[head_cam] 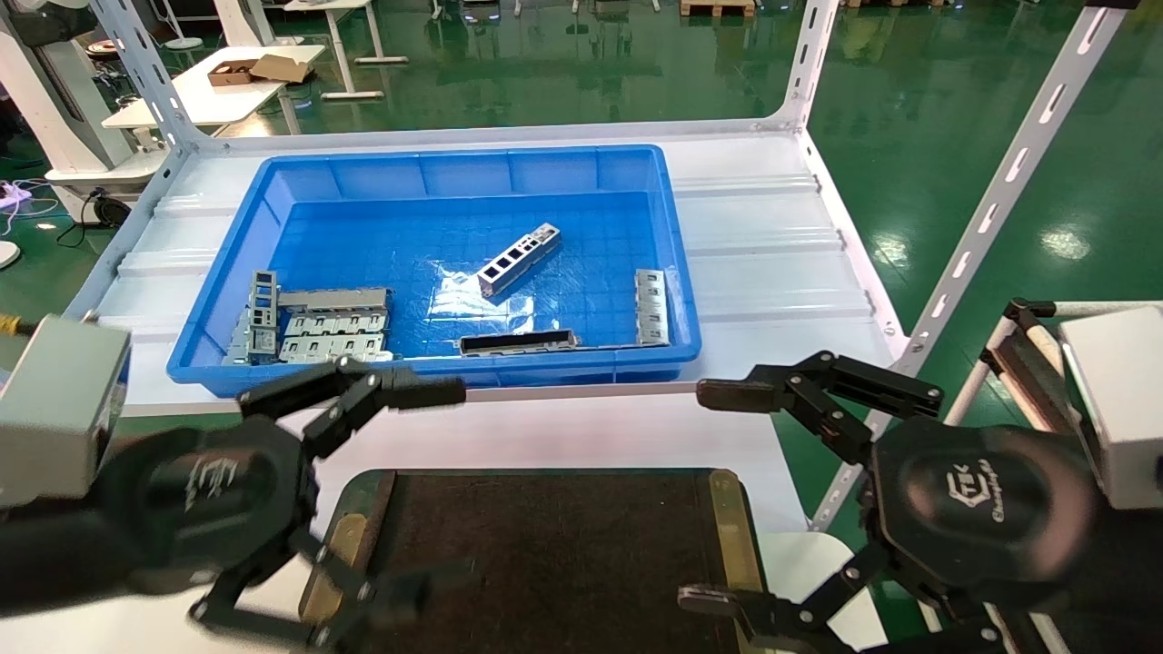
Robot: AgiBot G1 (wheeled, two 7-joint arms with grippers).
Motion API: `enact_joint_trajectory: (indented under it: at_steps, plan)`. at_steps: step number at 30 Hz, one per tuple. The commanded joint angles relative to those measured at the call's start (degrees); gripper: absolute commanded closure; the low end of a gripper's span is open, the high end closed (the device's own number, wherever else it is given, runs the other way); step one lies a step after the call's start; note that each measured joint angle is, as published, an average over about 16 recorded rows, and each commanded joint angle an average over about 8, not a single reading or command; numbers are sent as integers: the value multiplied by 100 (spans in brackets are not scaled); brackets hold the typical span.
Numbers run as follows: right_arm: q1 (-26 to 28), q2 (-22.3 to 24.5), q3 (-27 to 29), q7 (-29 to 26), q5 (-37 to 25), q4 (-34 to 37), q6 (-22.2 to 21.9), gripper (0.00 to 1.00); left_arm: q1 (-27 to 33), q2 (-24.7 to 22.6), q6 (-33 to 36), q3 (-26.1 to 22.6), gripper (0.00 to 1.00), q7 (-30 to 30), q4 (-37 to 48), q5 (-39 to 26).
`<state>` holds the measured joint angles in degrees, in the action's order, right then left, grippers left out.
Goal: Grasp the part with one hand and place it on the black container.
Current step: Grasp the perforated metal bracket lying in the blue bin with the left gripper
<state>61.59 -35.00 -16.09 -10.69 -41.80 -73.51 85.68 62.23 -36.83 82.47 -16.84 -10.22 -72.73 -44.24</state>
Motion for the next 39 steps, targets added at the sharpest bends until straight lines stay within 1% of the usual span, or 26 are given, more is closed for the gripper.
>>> enact_joint_trajectory:
  at_steps: [1,9,17,23,32,39]
  plan:
    - [1,0,-1,1,1,0,0,0,-3,-44,-83,-7,0,14,9,-39]
    - [2,2,-5,2,3,1,-1,0,263,-384,-471,-151,0,43,328,-412]
    - [2,3,-8,4,5,1,-3,0,890,-952,-874,-389,0,203,1177,-983]
    - [3,4,-11,5,7,1,-4,0,1478,-1511,-1239,-578,0,539,2182,-1463]
    - [4,6,-14,7,10,1,-5,0,2378,-2336,-1810,-874,0,1246,4016,-2161]
    - [4,7,-17,9,12,1,-7,0,2888,-2961,-2487,-976,0,1907,5361,-2472]
